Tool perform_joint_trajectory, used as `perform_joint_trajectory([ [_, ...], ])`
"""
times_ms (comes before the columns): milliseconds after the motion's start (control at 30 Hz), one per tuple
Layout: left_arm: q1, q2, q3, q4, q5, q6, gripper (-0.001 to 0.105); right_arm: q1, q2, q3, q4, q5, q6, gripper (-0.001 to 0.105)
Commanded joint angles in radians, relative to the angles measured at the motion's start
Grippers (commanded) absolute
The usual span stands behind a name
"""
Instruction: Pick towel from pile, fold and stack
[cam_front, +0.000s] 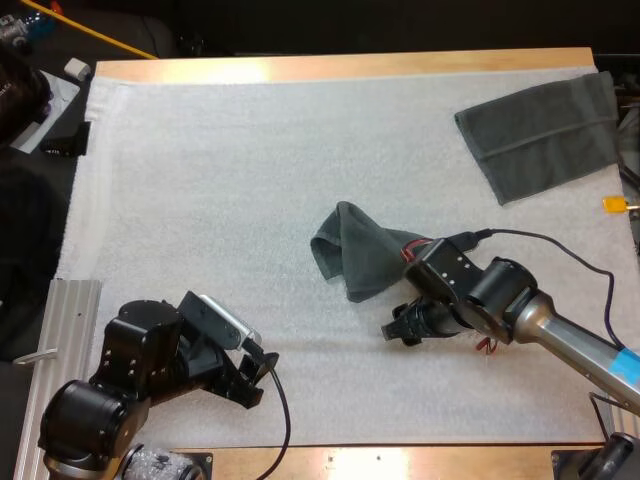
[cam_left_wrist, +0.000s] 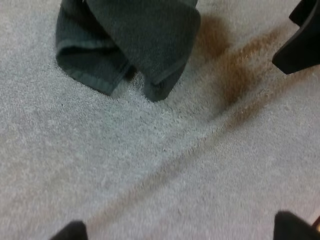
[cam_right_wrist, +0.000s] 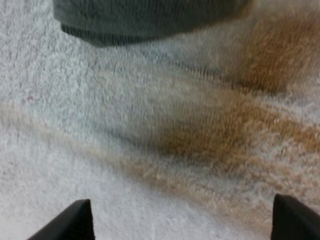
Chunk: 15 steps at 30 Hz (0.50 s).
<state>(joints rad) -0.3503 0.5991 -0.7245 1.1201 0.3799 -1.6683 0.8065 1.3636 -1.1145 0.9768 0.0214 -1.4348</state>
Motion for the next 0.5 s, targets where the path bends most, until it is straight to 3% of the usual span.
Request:
perform_joint_trajectory([
  [0,-0.002,-0.004,-0.002,-0.029,0.006,-0.006,0.071,0.008,-0.027,0.038,-0.061,-0.011,0.016,0.07],
  [233,-0.002,-0.003,-0.002,-0.057,0.015,-0.012,0.071,-0.004,-0.039,0.166,-0.205,-0.014,0.074,0.07],
  [467,-0.001,0.001,-0.004,-0.052,0.025,-0.024,0.071,-0.092,-0.019,0.229,-0.338,-0.06,0.126,0.07],
])
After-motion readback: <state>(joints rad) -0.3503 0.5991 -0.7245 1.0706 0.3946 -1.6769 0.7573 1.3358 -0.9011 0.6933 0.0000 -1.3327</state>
